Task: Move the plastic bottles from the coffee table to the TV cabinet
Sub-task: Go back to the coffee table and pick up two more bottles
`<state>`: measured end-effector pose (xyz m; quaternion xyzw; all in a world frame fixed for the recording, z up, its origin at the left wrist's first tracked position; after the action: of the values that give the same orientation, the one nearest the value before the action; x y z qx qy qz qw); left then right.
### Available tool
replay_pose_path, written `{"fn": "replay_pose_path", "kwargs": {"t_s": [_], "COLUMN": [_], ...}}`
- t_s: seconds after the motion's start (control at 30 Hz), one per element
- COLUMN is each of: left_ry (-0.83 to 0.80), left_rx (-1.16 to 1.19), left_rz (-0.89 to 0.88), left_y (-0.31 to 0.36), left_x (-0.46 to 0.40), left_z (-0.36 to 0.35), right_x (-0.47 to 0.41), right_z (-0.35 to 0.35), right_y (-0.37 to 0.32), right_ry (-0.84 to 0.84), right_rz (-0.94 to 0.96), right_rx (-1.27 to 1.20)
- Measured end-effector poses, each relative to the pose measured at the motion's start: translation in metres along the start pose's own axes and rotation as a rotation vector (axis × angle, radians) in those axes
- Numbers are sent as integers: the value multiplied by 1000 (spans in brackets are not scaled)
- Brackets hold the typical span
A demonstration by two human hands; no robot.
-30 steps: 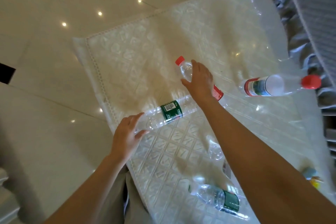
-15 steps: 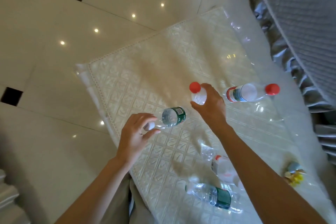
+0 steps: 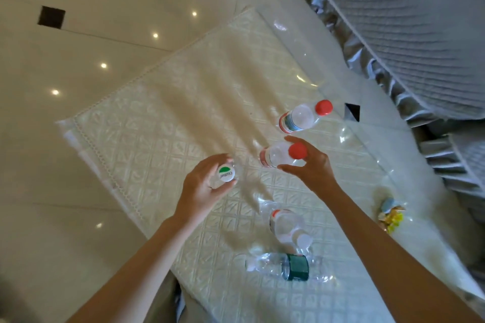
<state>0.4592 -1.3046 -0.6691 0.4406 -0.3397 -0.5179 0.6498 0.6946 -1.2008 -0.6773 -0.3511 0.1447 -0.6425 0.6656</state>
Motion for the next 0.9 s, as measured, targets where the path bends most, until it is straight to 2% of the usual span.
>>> {"fn": "replay_pose_path", "kwargs": {"t_s": [0.23,0.5,0.67,0.9], "left_ry": [-60,-63,-83,-203], "left_rx": [-93,-104,-103,-90], "left_rz": [-37,-27,-75,-119], "left_y": [-4,7,56,156], "left_x": [-10,-10,-2,5], "left_z": [-30,-21,5,44], "right_x": [0,22,61,153], "right_z": [-8,5,48,133], "right_y": [11,4,-23,-81], "right_ry": [60,140,263,488], "right_rz": [8,34,-7,-43], "right_rx": [-91,-95,-200,-279]}}
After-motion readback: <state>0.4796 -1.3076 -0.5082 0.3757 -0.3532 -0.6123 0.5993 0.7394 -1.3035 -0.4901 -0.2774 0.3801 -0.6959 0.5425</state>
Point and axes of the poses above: each hand's wrist, its own x-axis away from the middle knuckle, its own z-axis out of the back of the hand, y = z × x, the point moved 7 cm from there along -x, towards the middle knuckle, and after that the axes turned 7 degrees about y, right-handed, at the moved point
